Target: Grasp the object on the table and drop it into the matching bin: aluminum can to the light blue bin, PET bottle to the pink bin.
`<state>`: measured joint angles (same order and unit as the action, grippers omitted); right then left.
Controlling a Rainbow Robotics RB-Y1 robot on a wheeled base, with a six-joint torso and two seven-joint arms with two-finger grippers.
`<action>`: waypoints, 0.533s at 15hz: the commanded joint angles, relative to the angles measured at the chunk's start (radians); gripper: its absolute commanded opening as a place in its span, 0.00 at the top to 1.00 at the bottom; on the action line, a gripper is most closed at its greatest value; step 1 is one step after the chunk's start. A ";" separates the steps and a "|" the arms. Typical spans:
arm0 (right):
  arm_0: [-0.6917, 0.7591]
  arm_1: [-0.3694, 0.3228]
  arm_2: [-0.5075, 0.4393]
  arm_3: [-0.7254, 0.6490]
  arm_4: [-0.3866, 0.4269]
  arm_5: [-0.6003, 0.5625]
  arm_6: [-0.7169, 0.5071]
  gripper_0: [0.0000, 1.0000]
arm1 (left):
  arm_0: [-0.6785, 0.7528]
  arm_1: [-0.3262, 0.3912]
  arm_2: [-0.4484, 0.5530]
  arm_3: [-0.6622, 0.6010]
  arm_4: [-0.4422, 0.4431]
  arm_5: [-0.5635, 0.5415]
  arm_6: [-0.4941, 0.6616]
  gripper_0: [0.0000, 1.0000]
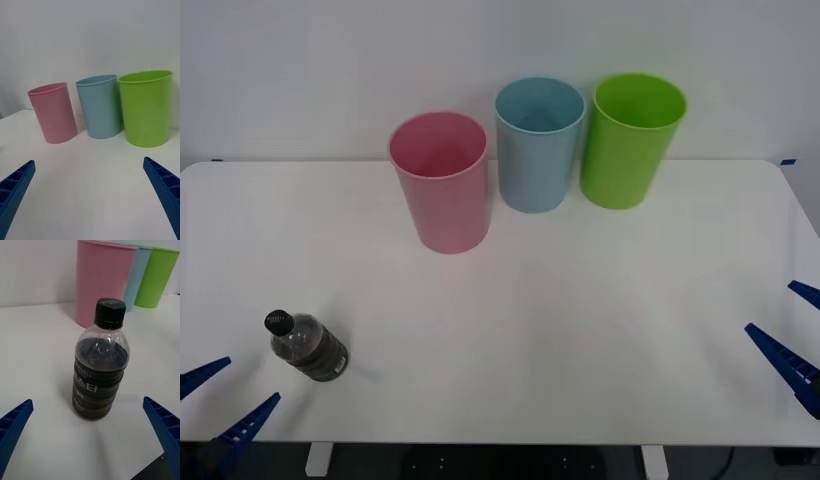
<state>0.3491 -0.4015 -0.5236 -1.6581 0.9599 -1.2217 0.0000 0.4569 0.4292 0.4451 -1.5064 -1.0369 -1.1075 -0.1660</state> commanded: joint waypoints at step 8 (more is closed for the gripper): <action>0.000 0.000 0.000 0.000 0.000 0.000 0.000 0.00 | -0.101 -0.041 -0.059 0.114 -0.011 0.011 -0.107 0.00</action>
<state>0.3491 -0.4014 -0.5236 -1.6581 0.9599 -1.2217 0.0000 0.3625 0.3987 0.3860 -1.3973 -1.0446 -1.0980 -0.2669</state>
